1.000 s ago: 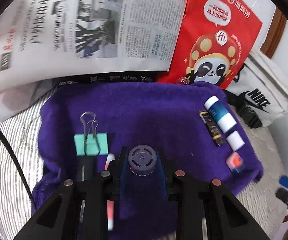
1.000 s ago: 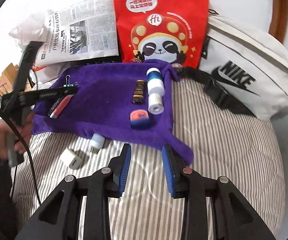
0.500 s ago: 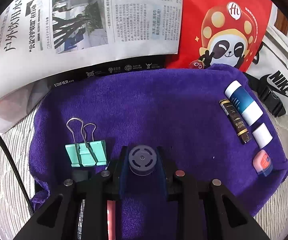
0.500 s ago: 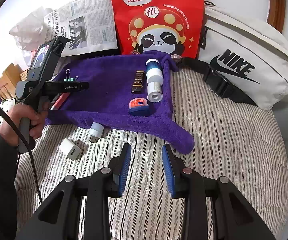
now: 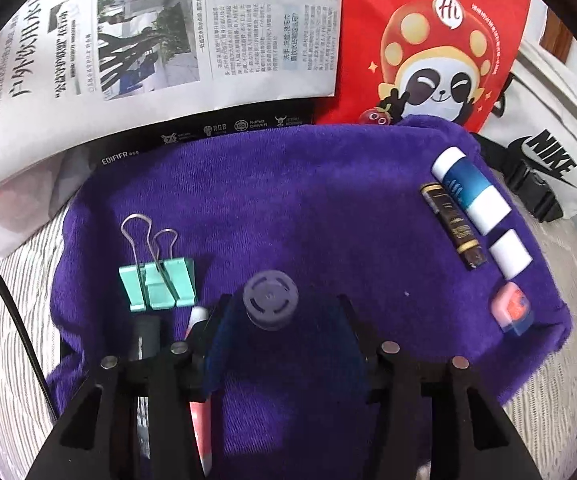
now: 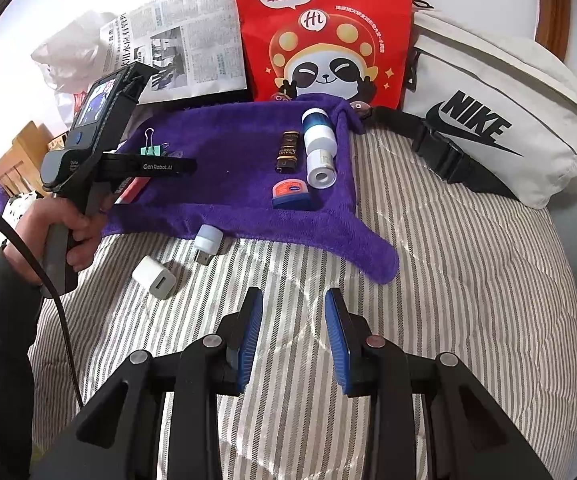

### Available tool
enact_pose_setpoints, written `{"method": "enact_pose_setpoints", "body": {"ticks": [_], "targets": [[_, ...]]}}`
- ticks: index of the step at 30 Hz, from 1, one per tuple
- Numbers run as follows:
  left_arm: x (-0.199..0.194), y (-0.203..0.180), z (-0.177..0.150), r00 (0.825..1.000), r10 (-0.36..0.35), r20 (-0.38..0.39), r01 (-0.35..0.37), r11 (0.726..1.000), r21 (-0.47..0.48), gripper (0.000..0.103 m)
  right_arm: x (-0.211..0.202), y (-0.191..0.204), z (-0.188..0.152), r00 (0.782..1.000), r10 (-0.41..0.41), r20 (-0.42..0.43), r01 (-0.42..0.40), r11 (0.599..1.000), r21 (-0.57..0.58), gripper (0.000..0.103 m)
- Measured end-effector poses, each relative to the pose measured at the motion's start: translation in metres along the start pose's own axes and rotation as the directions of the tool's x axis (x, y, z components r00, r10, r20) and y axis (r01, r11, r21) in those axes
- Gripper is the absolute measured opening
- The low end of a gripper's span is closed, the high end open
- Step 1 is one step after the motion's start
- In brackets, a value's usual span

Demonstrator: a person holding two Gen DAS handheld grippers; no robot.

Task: Organize rigid objects
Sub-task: 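Lower the clear cap onto the towel beside the pink tube and open the left gripper, then grasp the white plug with the left gripper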

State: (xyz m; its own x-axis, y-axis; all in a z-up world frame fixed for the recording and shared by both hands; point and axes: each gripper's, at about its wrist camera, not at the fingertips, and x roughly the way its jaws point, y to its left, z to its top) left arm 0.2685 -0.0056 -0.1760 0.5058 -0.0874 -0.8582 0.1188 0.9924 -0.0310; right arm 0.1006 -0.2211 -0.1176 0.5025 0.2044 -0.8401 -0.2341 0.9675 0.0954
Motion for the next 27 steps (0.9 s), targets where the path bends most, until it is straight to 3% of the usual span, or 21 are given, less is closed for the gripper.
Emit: {"method": "enact_pose_setpoints", "body": {"ticks": [10, 15, 27], "targets": [[-0.072, -0.018, -0.032, 0.997, -0.057, 0.060, 0.054, 0.997, 0.057, 0.047, -0.012, -0.005, -0.012, 1.000, -0.003, 0.010, 0.003, 1.000, 0.015, 0.033], [-0.094, -0.030, -0.063, 0.994, -0.104, 0.039, 0.100, 0.991, 0.095, 0.048, -0.017, -0.017, -0.017, 1.000, -0.023, 0.013, 0.022, 0.999, 0.044, 0.033], [-0.077, -0.048, -0.110, 0.994, -0.105, -0.023, 0.106, 0.992, 0.064, 0.050, -0.027, -0.032, -0.041, 1.000, -0.027, 0.011, 0.026, 0.996, 0.090, 0.036]]}}
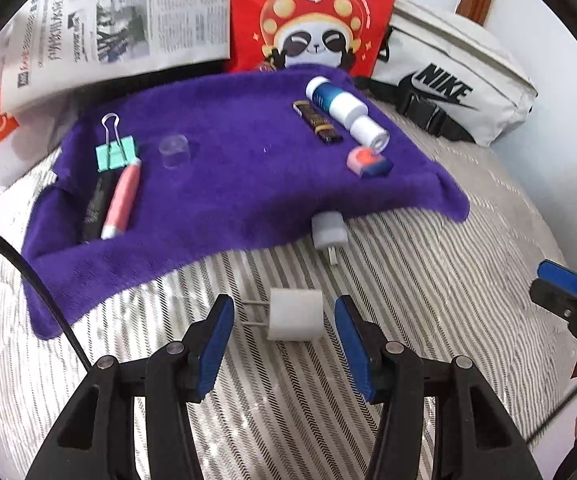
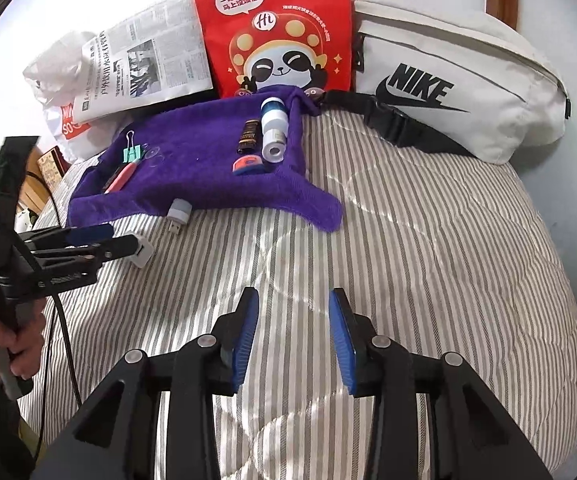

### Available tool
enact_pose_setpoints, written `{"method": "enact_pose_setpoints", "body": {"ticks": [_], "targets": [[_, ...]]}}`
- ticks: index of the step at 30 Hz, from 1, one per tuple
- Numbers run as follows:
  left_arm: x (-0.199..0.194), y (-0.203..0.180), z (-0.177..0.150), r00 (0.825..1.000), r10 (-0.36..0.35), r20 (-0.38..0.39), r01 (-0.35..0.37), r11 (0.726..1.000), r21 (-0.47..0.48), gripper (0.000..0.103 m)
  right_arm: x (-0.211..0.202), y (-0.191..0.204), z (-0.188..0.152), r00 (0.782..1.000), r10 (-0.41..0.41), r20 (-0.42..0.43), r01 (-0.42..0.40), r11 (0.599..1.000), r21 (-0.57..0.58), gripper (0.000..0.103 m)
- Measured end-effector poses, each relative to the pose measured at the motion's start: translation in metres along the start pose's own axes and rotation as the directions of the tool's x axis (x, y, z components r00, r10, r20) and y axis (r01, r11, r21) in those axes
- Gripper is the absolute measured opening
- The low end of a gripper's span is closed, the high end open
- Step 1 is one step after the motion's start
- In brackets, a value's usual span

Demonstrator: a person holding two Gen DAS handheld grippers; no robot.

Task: Organize rigid objects
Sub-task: 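Grasp the white plug with the left gripper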

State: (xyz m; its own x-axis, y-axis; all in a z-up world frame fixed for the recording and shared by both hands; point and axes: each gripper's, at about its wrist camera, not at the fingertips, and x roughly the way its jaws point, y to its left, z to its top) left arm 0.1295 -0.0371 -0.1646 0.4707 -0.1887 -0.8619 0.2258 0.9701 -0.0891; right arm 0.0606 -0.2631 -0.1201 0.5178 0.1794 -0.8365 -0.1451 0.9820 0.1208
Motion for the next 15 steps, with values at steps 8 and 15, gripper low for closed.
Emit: {"method": "enact_pose_setpoints", "body": {"ticks": [8, 15], "targets": [[0.018, -0.008, -0.003, 0.999, 0.045, -0.017, -0.045, 0.999, 0.002, 0.050, 0.001, 0.001, -0.013, 1.000, 0.022, -0.018, -0.022, 1.000, -0.006, 0.037], [0.017, -0.010, -0.003, 0.998, 0.064, -0.005, -0.064, 0.998, 0.022, 0.042, 0.009, 0.006, -0.013, 0.999, 0.029, -0.037, -0.030, 0.999, -0.018, 0.037]]}}
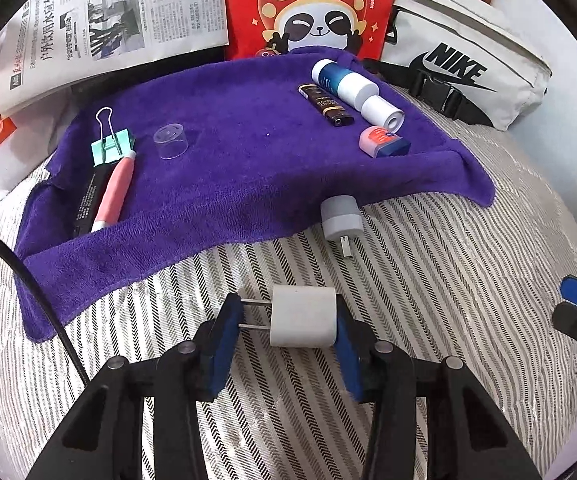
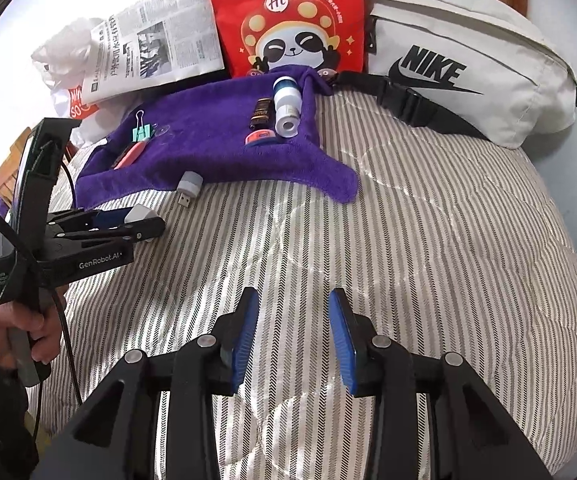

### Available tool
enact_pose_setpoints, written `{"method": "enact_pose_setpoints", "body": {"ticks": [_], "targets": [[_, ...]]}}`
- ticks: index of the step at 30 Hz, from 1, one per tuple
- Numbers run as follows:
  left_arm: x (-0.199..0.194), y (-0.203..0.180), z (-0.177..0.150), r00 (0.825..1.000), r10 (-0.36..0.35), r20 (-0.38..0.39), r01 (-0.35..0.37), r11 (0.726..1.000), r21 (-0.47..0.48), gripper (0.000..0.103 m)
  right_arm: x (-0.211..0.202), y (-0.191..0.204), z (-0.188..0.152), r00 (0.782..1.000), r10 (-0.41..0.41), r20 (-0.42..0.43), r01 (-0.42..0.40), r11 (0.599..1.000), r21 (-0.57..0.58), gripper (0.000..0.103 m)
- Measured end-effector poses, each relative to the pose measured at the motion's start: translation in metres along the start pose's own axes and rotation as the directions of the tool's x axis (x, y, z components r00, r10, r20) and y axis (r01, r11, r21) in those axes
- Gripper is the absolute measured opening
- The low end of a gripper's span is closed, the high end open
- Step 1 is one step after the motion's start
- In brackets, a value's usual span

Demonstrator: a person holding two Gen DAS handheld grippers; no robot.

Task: Organize rigid objects
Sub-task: 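Grasp the white plug with the left gripper, then lift the white plug with the left gripper while the right gripper grasps the white USB light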

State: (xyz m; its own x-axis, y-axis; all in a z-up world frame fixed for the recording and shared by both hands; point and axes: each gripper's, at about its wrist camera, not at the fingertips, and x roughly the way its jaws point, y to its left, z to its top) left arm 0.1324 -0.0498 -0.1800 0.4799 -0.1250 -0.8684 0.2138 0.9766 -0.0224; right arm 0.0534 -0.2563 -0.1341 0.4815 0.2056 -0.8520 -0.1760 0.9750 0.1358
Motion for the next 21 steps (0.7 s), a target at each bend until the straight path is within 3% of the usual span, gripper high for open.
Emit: {"method": "enact_pose_setpoints", "body": {"ticks": [8, 15, 21], "targets": [[-0.011, 0.026, -0.005, 1.000, 0.001, 0.009, -0.001, 0.999, -0.049, 0.042, 0.015, 0.017, 0.019, 0.999, 0.034, 0.009, -0.034, 0.998, -0.045, 0.037], [-0.024, 0.066, -0.017, 0.999, 0.044, 0.013, -0.042, 0.992, -0.118, 0.042, 0.061, 0.041, 0.050, 0.997, 0.080, -0.015, -0.081, 0.994, -0.071, 0.037], [-0.032, 0.092, -0.028, 0.998, 0.068, 0.015, -0.065, 0.984, -0.167, 0.042, 0.094, 0.066, 0.075, 0.997, 0.067, -0.027, -0.069, 0.994, -0.080, 0.037]]}}
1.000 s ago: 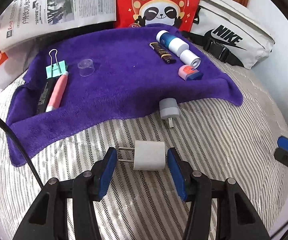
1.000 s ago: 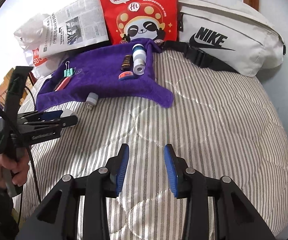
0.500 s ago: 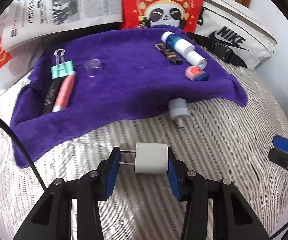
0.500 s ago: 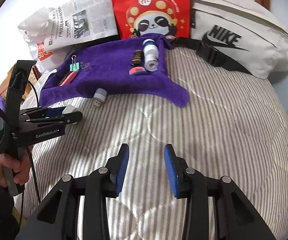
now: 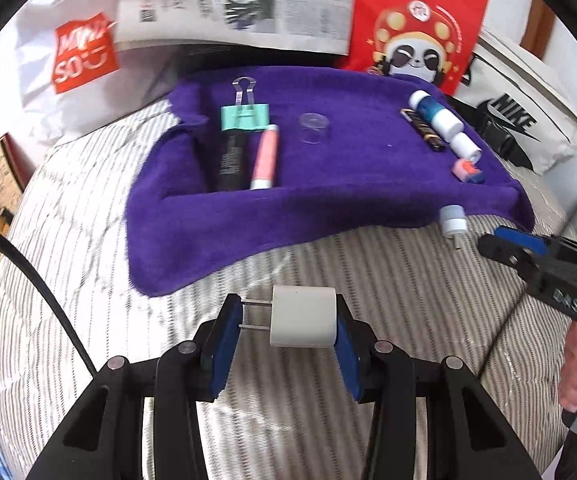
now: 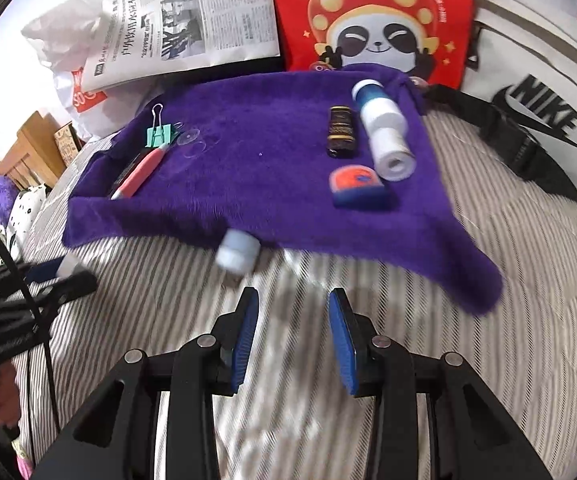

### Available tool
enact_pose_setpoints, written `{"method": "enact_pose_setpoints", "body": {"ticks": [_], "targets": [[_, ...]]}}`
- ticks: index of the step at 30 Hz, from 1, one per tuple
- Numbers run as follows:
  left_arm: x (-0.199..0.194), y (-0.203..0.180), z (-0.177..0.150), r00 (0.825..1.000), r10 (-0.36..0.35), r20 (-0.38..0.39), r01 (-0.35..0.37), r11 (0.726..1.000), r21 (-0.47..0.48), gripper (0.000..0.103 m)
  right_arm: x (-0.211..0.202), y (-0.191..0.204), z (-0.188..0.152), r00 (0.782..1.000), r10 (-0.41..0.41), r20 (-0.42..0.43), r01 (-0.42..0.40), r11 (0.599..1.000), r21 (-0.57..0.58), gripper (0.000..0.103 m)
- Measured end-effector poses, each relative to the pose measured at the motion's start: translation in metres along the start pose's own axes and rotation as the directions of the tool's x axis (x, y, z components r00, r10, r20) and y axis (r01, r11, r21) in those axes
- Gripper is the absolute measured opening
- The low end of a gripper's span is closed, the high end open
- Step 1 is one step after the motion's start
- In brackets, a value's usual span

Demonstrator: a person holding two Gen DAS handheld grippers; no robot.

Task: Organize rigid objects
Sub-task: 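Lift the white plug with the left gripper while the right gripper grasps the white USB light, then carry the plug and USB light onto the towel and open both grippers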

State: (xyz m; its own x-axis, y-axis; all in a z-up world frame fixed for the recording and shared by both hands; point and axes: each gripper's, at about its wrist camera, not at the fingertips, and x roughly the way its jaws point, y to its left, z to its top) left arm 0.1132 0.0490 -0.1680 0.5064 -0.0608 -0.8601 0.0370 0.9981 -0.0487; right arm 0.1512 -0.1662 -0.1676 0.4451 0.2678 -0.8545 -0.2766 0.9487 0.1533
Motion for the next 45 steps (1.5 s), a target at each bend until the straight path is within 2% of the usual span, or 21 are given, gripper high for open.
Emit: {"method": "enact_pose_setpoints", "body": {"ticks": [5, 10, 15, 22, 25, 26, 31, 36, 45], "targets": [[-0.004, 0.011, -0.004, 1.000, -0.005, 0.000, 0.005, 1.000, -0.018, 0.042, 0.016, 0.011, 0.009, 0.999, 0.027, -0.022, -0.027, 1.000, 0.005, 0.037], [-0.008, 0.014, -0.006, 0.999, -0.032, 0.015, 0.032, 0.999, -0.030, 0.042, 0.014, 0.022, 0.005, 1.000, -0.001, -0.015, 0.001, 0.999, -0.034, 0.037], [-0.007, 0.014, -0.006, 0.999, -0.039, 0.009, 0.039, 0.999, -0.022, 0.042, 0.013, 0.027, 0.005, 0.998, 0.057, -0.020, -0.058, 0.998, -0.014, 0.037], [-0.008, 0.014, -0.008, 0.999, -0.047, 0.006, 0.048, 0.999, -0.023, 0.042, 0.031, 0.037, 0.021, 0.999, 0.043, -0.028, -0.043, 0.999, 0.010, 0.037], [-0.008, 0.015, -0.009, 0.999, -0.050, 0.006, 0.050, 0.999, -0.023, 0.042, 0.034, 0.041, 0.023, 1.000, 0.006, -0.016, -0.006, 1.000, -0.005, 0.028], [-0.009, 0.015, -0.009, 0.999, -0.051, 0.008, 0.051, 0.998, -0.024, 0.042, 0.033, 0.043, 0.022, 1.000, -0.008, -0.016, 0.007, 1.000, -0.024, 0.028], [-0.011, 0.015, -0.006, 0.998, -0.061, 0.017, 0.061, 0.998, -0.022, 0.042, 0.025, 0.038, 0.015, 1.000, 0.018, -0.022, -0.019, 0.998, -0.055, 0.028], [-0.018, 0.010, 0.002, 0.997, -0.071, 0.039, 0.071, 0.997, -0.005, 0.042, 0.009, 0.031, 0.012, 1.000, 0.012, -0.001, -0.013, 0.998, -0.064, 0.028], [-0.027, 0.002, 0.031, 0.991, -0.103, 0.080, 0.102, 0.995, 0.012, 0.042, -0.019, 0.030, 0.025, 0.999, 0.023, 0.040, -0.020, 0.995, -0.093, 0.028]]}}
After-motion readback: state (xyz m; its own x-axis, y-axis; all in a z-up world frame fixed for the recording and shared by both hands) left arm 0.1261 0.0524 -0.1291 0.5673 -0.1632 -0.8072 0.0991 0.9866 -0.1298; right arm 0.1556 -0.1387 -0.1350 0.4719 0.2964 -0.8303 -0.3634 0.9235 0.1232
